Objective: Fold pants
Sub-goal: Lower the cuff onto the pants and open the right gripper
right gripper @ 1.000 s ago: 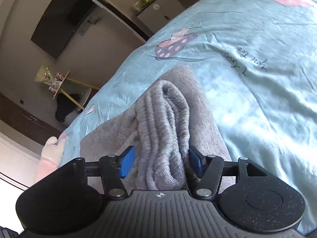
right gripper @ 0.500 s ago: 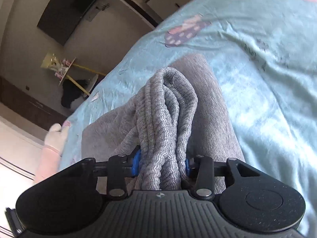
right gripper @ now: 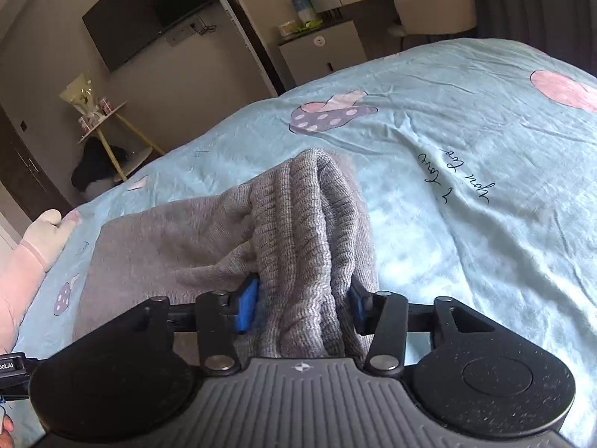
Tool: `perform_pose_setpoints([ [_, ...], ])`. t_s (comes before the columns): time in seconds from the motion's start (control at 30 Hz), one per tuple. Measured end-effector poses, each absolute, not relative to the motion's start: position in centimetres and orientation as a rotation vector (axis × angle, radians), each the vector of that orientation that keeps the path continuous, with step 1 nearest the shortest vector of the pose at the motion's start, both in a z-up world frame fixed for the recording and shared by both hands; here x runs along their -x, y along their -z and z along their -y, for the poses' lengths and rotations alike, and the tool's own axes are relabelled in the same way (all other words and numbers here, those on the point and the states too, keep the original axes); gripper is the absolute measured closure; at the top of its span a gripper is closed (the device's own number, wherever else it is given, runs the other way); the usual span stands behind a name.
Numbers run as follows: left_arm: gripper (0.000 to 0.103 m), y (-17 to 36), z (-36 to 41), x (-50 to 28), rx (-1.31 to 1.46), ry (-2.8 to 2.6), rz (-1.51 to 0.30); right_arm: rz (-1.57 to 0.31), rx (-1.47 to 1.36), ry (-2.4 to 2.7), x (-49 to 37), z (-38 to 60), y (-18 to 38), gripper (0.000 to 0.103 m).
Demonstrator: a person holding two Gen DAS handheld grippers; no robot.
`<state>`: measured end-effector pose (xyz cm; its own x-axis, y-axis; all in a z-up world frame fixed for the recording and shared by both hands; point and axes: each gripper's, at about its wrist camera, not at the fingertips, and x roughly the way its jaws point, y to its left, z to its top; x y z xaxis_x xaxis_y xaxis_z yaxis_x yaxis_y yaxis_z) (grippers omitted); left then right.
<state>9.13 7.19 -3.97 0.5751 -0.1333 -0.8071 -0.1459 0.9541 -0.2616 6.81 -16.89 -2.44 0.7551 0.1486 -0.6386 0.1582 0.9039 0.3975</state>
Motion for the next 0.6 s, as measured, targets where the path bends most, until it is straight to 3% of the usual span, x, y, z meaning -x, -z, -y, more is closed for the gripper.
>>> perform_pose_setpoints([
  [0.03, 0.026, 3.8, -7.0, -9.2, 0.301, -0.002, -0.962, -0.731, -0.466, 0.013, -6.7, 17.2, 2.2, 0.040],
  [0.1, 0.026, 3.4, -6.7, -9.4, 0.265, 0.001, -0.950, -0.713, -0.491, 0.037, -6.0, 17.8, 1.1, 0.034],
  [0.3, 0.026, 2.6, -4.8, -10.3, 0.225, 0.021, -0.911, -0.530, -0.398, 0.000, -2.9, 16.6, -3.5, 0.035],
  [0.5, 0.021, 4.2, -1.5, -10.4, 0.156, 0.043, -0.920, -0.606, -0.210, -0.208, -3.8, 10.9, -2.7, 0.045],
  [0.6, 0.019, 5.2, 0.1, -9.7, 0.024, 0.057, -0.907, -0.702, -0.145, -0.163, -4.3, 9.7, -0.5, 0.061],
])
